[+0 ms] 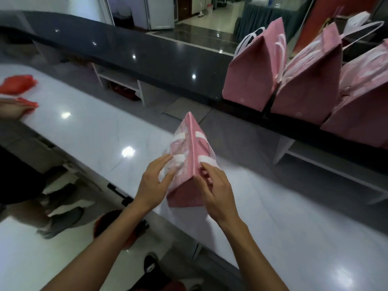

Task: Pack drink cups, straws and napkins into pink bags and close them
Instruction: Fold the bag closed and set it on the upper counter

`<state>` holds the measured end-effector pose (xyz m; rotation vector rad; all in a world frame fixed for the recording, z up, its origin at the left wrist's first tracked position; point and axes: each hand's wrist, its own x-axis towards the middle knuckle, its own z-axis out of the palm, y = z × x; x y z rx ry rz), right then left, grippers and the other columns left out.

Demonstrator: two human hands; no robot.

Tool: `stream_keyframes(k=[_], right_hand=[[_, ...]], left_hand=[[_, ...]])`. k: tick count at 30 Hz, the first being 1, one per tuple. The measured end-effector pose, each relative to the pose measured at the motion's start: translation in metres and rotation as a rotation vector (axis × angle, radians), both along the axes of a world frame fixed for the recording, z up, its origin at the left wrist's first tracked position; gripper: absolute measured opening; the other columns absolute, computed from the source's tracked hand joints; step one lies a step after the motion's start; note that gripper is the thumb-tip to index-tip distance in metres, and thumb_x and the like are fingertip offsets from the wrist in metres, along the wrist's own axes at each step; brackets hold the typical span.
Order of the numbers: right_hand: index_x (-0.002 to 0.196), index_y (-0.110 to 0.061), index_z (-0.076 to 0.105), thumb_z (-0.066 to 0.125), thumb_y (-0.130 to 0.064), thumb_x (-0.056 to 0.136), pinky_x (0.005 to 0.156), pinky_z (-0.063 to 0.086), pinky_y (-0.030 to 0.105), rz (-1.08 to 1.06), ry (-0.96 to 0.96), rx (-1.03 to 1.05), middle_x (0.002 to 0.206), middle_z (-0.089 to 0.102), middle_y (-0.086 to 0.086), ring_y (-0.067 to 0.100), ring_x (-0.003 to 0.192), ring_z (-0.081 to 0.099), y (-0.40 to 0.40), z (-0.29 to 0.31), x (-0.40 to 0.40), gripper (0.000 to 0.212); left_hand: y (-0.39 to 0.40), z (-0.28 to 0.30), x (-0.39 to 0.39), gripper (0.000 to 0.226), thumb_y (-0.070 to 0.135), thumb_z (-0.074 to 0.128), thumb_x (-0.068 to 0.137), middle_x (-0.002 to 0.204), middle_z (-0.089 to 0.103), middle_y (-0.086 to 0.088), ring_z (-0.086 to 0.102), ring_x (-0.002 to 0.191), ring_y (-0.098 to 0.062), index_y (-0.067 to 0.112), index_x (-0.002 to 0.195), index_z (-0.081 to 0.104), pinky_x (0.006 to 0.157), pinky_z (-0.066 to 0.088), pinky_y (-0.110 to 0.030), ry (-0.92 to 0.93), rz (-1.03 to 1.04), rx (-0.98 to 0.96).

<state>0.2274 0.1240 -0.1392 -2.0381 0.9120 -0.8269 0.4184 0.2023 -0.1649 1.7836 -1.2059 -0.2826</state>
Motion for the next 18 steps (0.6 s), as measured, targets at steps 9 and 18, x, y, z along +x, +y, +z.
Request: stream_keyframes(k=[9, 18], right_hand=[[0.149, -0.042, 0.037, 0.071, -0.048, 0.089, 0.108, 0.047, 0.042, -0.027, 0.093, 0.308, 0.153, 0.04, -0.018, 0.007, 0.138, 0.041, -0.008, -0.07, -0.035, 0.069], [0.154, -0.043, 0.023, 0.07, -0.034, 0.087, 0.104, 0.051, 0.042, -0.022, -0.02, 0.384, 0.149, 0.047, -0.012, 0.01, 0.132, 0.05, 0.004, -0.073, -0.001, 0.082]], left_hand=[[0.033, -0.048, -0.015, 0.089, 0.057, 0.076, 0.082, 0.159, 0.034, 0.021, 0.041, 0.143, -0.012, 0.051, 0.154, 0.023, 0.113, 0.043, -0.048, 0.31, -0.073, 0.169], [0.018, -0.051, -0.019, 0.084, 0.032, 0.079, 0.088, 0.155, 0.042, 0.015, 0.042, 0.141, -0.007, 0.039, 0.156, 0.029, 0.111, 0.046, -0.047, 0.282, -0.002, 0.102]])
